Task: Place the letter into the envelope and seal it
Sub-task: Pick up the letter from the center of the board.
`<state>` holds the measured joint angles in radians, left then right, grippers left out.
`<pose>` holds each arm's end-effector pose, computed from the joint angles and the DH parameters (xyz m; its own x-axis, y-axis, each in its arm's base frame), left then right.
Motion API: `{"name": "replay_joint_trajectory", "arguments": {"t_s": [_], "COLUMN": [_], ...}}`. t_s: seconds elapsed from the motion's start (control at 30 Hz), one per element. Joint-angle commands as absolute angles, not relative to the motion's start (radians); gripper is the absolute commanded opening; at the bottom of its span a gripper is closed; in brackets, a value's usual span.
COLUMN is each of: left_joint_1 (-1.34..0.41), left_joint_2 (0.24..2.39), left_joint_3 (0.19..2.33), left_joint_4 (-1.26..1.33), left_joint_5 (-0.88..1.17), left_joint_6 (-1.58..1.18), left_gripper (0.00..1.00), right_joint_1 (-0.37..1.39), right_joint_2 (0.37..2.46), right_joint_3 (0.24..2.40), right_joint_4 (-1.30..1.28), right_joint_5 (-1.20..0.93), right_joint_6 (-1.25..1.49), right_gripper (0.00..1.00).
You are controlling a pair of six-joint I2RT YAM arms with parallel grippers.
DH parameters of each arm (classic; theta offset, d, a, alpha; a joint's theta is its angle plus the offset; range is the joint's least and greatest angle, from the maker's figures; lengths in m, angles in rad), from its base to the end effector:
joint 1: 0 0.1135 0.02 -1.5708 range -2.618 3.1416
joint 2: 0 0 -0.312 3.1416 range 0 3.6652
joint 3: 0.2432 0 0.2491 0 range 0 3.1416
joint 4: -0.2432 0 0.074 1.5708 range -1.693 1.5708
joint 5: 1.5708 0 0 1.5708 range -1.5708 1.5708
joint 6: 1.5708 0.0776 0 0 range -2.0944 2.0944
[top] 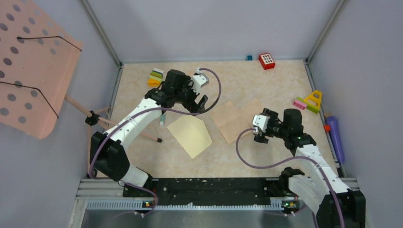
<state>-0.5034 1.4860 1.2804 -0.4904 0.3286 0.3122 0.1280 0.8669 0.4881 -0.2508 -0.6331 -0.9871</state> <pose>0.2995 -0.1935 0.3392 -0.3276 0.5123 -0.7939 0.8135 0.5803 0.0388 0.1680 0.0679 0.2373 0.1598 -0.6577 -0.7361 -0.8054 0.3443 -0.4824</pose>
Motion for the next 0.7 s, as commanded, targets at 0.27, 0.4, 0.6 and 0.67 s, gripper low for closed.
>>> {"name": "replay_joint_trajectory", "arguments": {"t_s": [0.27,0.4,0.6,0.67], "left_joint_1": [-0.503,-0.503,-0.501,-0.501], "left_joint_2": [1.496,1.475,1.465,1.462], "left_joint_3": [1.322,1.311,1.302,1.302], "left_joint_4": [-0.512,-0.501,-0.494,-0.494], "left_joint_5": [0.35,0.318,0.318,0.318], "left_joint_6": [0.327,0.314,0.312,0.313], "left_gripper": [0.98,0.98,0.98,0.98], "right_joint_1": [0.262,0.337,0.369,0.375], "right_joint_2": [0.902,0.925,0.946,0.959], "right_joint_3": [0.287,0.226,0.18,0.166], "right_joint_4": [-0.017,0.113,0.218,0.239], "right_joint_5": [-0.543,-0.474,-0.468,-0.467], "right_joint_6": [-1.571,-1.649,-1.66,-1.668], "right_gripper": [0.96,0.96,0.94,0.93]}}
